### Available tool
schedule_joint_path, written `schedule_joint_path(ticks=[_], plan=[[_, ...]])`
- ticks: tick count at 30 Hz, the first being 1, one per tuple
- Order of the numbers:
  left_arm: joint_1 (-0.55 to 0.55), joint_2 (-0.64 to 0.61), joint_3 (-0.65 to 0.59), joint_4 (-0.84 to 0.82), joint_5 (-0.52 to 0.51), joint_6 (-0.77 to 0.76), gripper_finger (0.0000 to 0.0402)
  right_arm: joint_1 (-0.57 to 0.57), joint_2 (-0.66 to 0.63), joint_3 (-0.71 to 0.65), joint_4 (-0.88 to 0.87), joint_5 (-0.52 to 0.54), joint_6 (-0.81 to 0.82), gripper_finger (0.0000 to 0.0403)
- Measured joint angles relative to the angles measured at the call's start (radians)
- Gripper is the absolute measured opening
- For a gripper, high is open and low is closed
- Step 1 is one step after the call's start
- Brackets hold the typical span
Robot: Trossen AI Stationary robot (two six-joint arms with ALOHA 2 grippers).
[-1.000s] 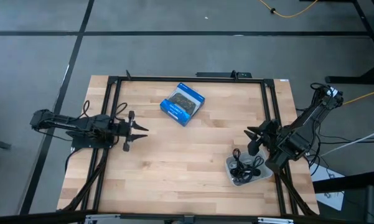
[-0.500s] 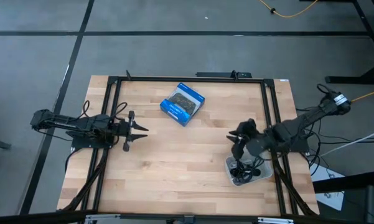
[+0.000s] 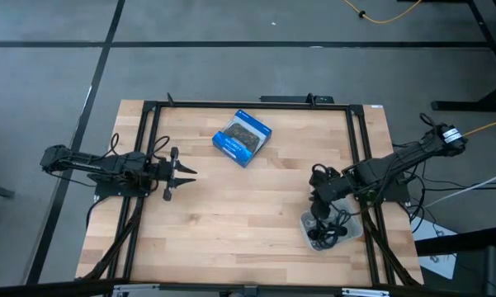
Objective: Pick and place USB-C Cables
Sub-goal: Put the black charger cable into the gray bin
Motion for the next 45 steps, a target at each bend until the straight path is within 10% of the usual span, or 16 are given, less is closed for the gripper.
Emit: schedule_joint_path(ticks=[7, 27, 45], plan=[[0.000, 0.000, 0.000, 0.000, -0.005, -0.001, 0.0103, 0.001, -0.002, 0.000, -0.026, -0.162, -0.046, 0.0112], [0.000, 0.000, 0.000, -0.005, -0.008, -0.002, 0.0103, 0.001, -0.004, 0.184, -0.363, -0.205, -0.024, 0.0112], [0.000, 0.001, 0.000, -0.030, -0.008, -0.002, 0.0103, 0.075, 0.064, 0.185, -0.202, -0.177, -0.048, 0.0112]])
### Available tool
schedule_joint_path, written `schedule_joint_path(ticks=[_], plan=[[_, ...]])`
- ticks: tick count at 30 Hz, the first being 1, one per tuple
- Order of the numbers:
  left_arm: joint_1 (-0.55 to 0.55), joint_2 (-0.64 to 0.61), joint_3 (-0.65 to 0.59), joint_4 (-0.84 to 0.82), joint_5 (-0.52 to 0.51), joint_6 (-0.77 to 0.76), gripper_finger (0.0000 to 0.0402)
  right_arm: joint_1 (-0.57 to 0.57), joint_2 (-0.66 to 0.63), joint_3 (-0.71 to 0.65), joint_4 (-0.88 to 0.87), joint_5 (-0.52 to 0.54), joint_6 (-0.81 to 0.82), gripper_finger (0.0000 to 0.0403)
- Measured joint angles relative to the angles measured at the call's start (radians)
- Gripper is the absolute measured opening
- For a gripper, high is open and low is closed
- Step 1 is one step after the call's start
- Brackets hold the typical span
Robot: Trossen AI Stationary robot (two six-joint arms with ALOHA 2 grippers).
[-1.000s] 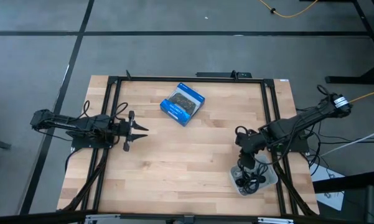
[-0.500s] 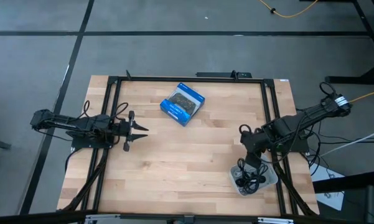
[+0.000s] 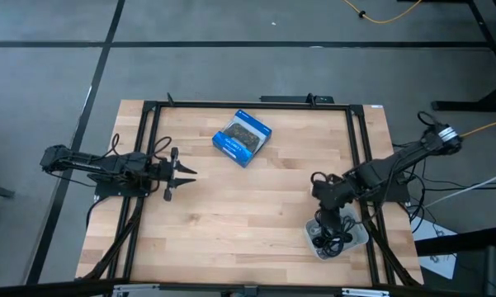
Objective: Pick and place USB-C Cables
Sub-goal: Put the black charger cable into the gray bin
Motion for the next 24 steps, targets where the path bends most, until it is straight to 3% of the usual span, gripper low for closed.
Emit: schedule_joint_path(ticks=[3, 10, 24], plan=[[0.000, 0.000, 0.000, -0.025, 0.000, -0.008, 0.0103, 0.001, 0.046, 0.000, 0.005, -0.058, -0.040, 0.0112], [0.000, 0.000, 0.000, -0.041, 0.000, -0.026, 0.0103, -0.003, 0.107, 0.000, 0.014, -0.057, -0.101, 0.0112], [0.000, 0.000, 0.000, -0.039, 0.000, -0.027, 0.0103, -0.003, 0.109, 0.000, 0.011, -0.004, -0.106, 0.0107]])
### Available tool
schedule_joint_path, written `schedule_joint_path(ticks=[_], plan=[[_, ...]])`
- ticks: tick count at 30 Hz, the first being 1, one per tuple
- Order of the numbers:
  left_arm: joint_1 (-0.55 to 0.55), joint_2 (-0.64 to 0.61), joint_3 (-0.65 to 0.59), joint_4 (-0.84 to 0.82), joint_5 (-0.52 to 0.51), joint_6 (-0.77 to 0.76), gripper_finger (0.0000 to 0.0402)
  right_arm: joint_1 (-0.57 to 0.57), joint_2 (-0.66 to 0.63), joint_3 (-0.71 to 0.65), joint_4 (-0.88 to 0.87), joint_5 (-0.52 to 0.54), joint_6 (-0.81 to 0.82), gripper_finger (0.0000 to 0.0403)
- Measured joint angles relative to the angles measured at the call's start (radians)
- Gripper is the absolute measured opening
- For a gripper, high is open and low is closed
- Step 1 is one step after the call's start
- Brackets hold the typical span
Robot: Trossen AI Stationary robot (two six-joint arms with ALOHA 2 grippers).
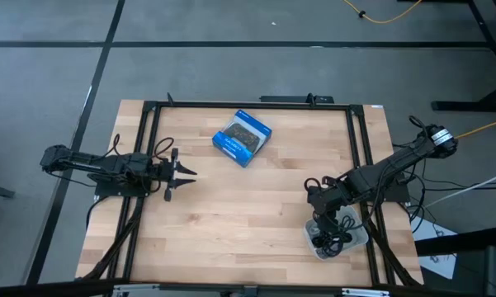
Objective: Pick and place USB-C Cables
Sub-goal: Put the black charger cable into the gray bin
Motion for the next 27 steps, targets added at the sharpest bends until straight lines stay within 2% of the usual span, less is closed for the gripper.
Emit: schedule_joint_path(ticks=[3, 8, 14, 19, 23, 27], plan=[[0.000, 0.000, 0.000, 0.001, 0.000, 0.001, 0.0102, 0.000, 0.000, 0.000, 0.001, 0.000, 0.000, 0.0084], [0.000, 0.000, 0.000, 0.001, 0.000, 0.000, 0.0102, 0.000, 0.000, 0.000, -0.001, -0.001, -0.054, 0.0013], [0.000, 0.000, 0.000, 0.001, 0.000, 0.001, 0.0102, 0.000, -0.004, 0.070, -0.054, -0.020, -0.123, 0.0006], [0.000, 0.000, 0.000, 0.001, 0.000, 0.002, 0.0102, 0.005, -0.008, 0.217, -0.221, 0.001, -0.126, 0.0004], [0.000, 0.000, 0.000, 0.001, 0.000, 0.002, 0.0102, 0.023, -0.008, 0.325, -0.368, 0.074, -0.101, 0.0002], [0.000, 0.000, 0.000, 0.001, 0.000, 0.002, 0.0102, 0.047, -0.008, 0.381, -0.480, 0.101, -0.051, 0.0002]])
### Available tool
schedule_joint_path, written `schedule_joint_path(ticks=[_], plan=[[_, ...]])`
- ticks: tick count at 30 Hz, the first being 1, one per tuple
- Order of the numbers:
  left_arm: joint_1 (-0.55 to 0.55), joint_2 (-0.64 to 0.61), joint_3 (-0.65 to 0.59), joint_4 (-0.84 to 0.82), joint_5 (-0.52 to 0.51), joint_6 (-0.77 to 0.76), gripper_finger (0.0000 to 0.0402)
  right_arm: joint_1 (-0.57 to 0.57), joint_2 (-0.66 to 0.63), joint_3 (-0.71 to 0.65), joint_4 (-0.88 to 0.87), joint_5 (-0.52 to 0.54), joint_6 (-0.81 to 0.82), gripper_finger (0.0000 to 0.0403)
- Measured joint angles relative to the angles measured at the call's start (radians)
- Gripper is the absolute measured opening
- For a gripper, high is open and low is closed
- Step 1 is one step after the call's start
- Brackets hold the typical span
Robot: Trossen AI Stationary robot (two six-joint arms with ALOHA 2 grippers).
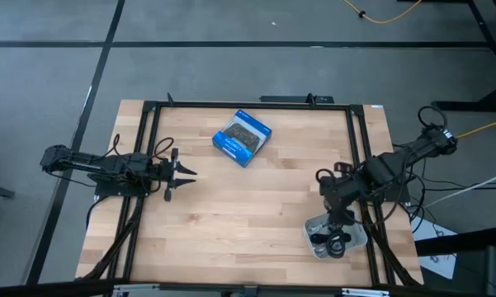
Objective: Pick and place USB-C Cables
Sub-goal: Put the black charger cable into the gray bin
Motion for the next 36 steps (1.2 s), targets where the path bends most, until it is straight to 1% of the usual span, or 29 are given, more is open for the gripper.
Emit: schedule_joint_path(ticks=[4, 7, 10, 15, 17, 19, 23, 26, 29, 33, 36], plan=[[0.000, 0.000, 0.000, 0.000, 0.000, 0.000, 0.0102, 0.051, 0.001, 0.007, -0.099, -0.065, 0.136, 0.0002], [0.000, 0.000, 0.000, -0.002, 0.000, 0.000, 0.0102, 0.097, 0.003, 0.003, -0.113, -0.105, 0.127, 0.0001], [0.000, 0.000, 0.000, -0.002, 0.000, 0.000, 0.0102, 0.132, 0.006, -0.020, -0.062, -0.140, 0.034, 0.0001], [0.000, 0.000, 0.000, -0.002, 0.000, 0.000, 0.0102, 0.168, 0.006, -0.089, 0.009, -0.198, -0.201, 0.0001], [0.000, 0.000, 0.000, -0.001, 0.000, 0.000, 0.0102, 0.174, 0.007, -0.123, 0.054, -0.237, -0.274, 0.0001], [0.000, 0.000, 0.000, -0.001, 0.000, 0.000, 0.0102, 0.181, 0.009, -0.150, 0.081, -0.255, -0.325, 0.0001], [0.000, 0.000, 0.000, -0.001, 0.000, 0.000, 0.0102, 0.181, 0.021, -0.171, 0.114, -0.255, -0.403, 0.0001], [0.000, 0.000, 0.000, 0.001, 0.000, -0.001, 0.0102, 0.181, 0.029, -0.167, 0.117, -0.214, -0.445, 0.0001], [0.000, 0.000, 0.000, 0.001, 0.000, -0.001, 0.0102, 0.174, 0.030, -0.149, 0.121, -0.207, -0.471, 0.0001], [0.000, 0.000, 0.000, 0.001, 0.000, -0.001, 0.0102, 0.166, 0.030, -0.145, 0.130, -0.206, -0.457, 0.0001], [0.000, 0.000, 0.000, 0.001, 0.000, -0.001, 0.0102, 0.166, 0.030, -0.152, 0.134, -0.204, -0.405, 0.0016]])
